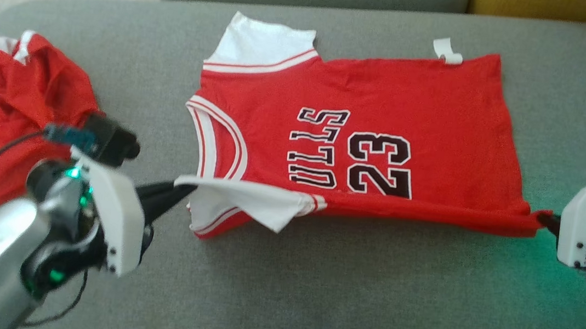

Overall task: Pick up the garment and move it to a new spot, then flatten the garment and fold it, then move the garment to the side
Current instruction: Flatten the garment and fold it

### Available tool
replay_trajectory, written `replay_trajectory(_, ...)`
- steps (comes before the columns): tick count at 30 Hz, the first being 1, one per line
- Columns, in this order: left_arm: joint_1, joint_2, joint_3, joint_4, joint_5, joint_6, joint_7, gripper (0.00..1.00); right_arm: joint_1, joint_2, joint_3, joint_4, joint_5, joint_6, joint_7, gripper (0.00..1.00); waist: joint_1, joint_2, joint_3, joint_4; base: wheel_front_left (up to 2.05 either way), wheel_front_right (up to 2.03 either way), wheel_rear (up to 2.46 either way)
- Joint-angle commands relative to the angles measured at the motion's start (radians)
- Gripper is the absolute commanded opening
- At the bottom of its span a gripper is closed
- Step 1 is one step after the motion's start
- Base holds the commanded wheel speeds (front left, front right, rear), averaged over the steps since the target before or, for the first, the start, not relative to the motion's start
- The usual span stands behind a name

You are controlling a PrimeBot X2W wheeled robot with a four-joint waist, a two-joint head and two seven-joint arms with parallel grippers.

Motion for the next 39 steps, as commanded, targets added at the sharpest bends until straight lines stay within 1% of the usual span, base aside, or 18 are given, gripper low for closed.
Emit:
replay_trajectory(1, -0.093, 0.022, 0.041, 0.003, 0.015, -0.005, 0.007, 0.0, -0.037, -0.01, -0.002, -0.001, -0.02, 0.003, -0.005, 0.0, 0.0, -0.0001, 0.026, -0.001, 0.0, 0.0, 0.0)
replay_trajectory(9, -0.25, -0.014, -0.044, 0.147, 0.049, -0.023, 0.027, 0.0, -0.132, 0.033, 0.008, 0.054, -0.076, 0.003, -0.024, 0.0, 0.0, -0.0001, 0.105, -0.012, 0.0, 0.0, 0.0)
replay_trajectory(10, -0.25, -0.014, -0.044, 0.147, 0.049, -0.023, 0.027, 0.0, -0.132, 0.033, 0.008, 0.054, -0.076, 0.003, -0.024, 0.0, 0.0, -0.0001, 0.105, -0.012, 0.0, 0.0, 0.0)
replay_trajectory(14, -0.329, -0.02, -0.116, 0.195, 0.057, -0.023, 0.023, 0.0, -0.179, 0.049, 0.028, 0.072, -0.105, 0.003, -0.034, 0.0, 0.0, -0.0001, 0.142, -0.017, 0.0, 0.0, 0.0)
replay_trajectory(16, -0.385, -0.022, -0.167, 0.234, 0.056, -0.024, 0.001, 0.0, -0.212, 0.059, 0.049, 0.084, -0.134, 0.003, -0.055, 0.0, 0.0, -0.0001, 0.164, -0.02, 0.0, 0.0, 0.0)
replay_trajectory(17, -0.404, -0.023, -0.185, 0.245, 0.059, -0.024, -0.011, 0.0, -0.223, 0.063, 0.052, 0.089, -0.144, 0.003, -0.072, 0.87, 0.0, -0.0001, 0.17, -0.02, 0.0, 0.0, 0.0)
replay_trajectory(18, -0.421, -0.026, -0.201, 0.258, 0.06, -0.024, -0.023, 0.0, -0.231, 0.069, 0.057, 0.094, -0.151, 0.003, -0.086, 1.0, 0.0, -0.0001, 0.175, -0.021, 0.0, 0.0, 0.0)
replay_trajectory(19, -0.436, -0.029, -0.214, 0.273, 0.061, -0.024, -0.035, 0.0, -0.239, 0.075, 0.058, 0.099, -0.154, 0.003, -0.102, 1.0, 0.0, -0.0001, 0.179, -0.022, 0.0, 0.0, 0.0)
replay_trajectory(20, -0.453, -0.032, -0.218, 0.295, 0.069, -0.024, -0.057, 0.29, -0.246, 0.081, 0.054, 0.105, -0.153, 0.003, -0.122, 1.0, 0.0, -0.0001, 0.183, -0.022, 0.0, 0.0, 0.0)
replay_trajectory(21, -0.471, -0.038, -0.215, 0.322, 0.085, -0.024, -0.089, 1.0, -0.255, 0.086, 0.05, 0.111, -0.156, 0.003, -0.151, 1.0, 0.0, -0.0001, 0.186, -0.022, 0.0, 0.0, 0.0)
replay_trajectory(24, -0.506, -0.069, -0.206, 0.406, 0.129, -0.023, -0.183, 1.0, -0.275, 0.098, 0.041, 0.13, -0.179, 0.003, -0.259, 1.0, 0.0, -0.0001, 0.188, -0.022, 0.0, 0.0, 0.0)
replay_trajectory(27, -0.521, -0.109, -0.175, 0.471, 0.149, 0.008, -0.299, 1.0, -0.282, 0.11, 0.013, 0.155, -0.195, 0.003, -0.401, 1.0, 0.0, -0.0001, 0.178, -0.02, 0.0, 0.0, 0.0)
replay_trajectory(29, -0.52, -0.132, -0.154, 0.504, 0.164, 0.04, -0.389, 1.0, -0.277, 0.122, 0.003, 0.166, -0.219, 0.003, -0.509, 1.0, 0.0, -0.0001, 0.163, -0.019, 0.0, 0.0, 0.0)
replay_trajectory(33, -0.472, -0.179, -0.073, 0.534, 0.14, 0.124, -0.579, 1.0, -0.234, 0.162, -0.042, 0.183, -0.238, 0.003, -0.719, 1.0, 0.0, -0.0001, 0.121, -0.016, 0.0, 0.0, 0.0)
replay_trajectory(34, -0.449, -0.193, -0.047, 0.529, 0.126, 0.143, -0.608, 1.0, -0.217, 0.172, -0.057, 0.186, -0.241, 0.003, -0.767, 1.0, 0.0, -0.0001, 0.108, -0.014, 0.0, 0.0, 0.0)
replay_trajectory(36, -0.392, -0.221, 0.007, 0.503, 0.103, 0.182, -0.636, 1.0, -0.181, 0.193, -0.091, 0.188, -0.252, 0.003, -0.821, 1.0, 0.0, -0.0001, 0.082, -0.01, 0.0, 0.0, 0.0)
replay_trajectory(38, -0.321, -0.251, 0.089, 0.443, 0.097, 0.228, -0.644, 1.0, -0.137, 0.213, -0.137, 0.174, -0.279, 0.003, -0.839, 1.0, 0.0, -0.0001, 0.057, -0.005, 0.0, 0.0, 0.0)
replay_trajectory(39, -0.279, -0.267, 0.138, 0.396, 0.116, 0.249, -0.645, 1.0, -0.116, 0.218, -0.176, 0.144, -0.305, 0.003, -0.841, 1.0, 0.0, -0.0001, 0.045, -0.003, 0.0, 0.0, 0.0)
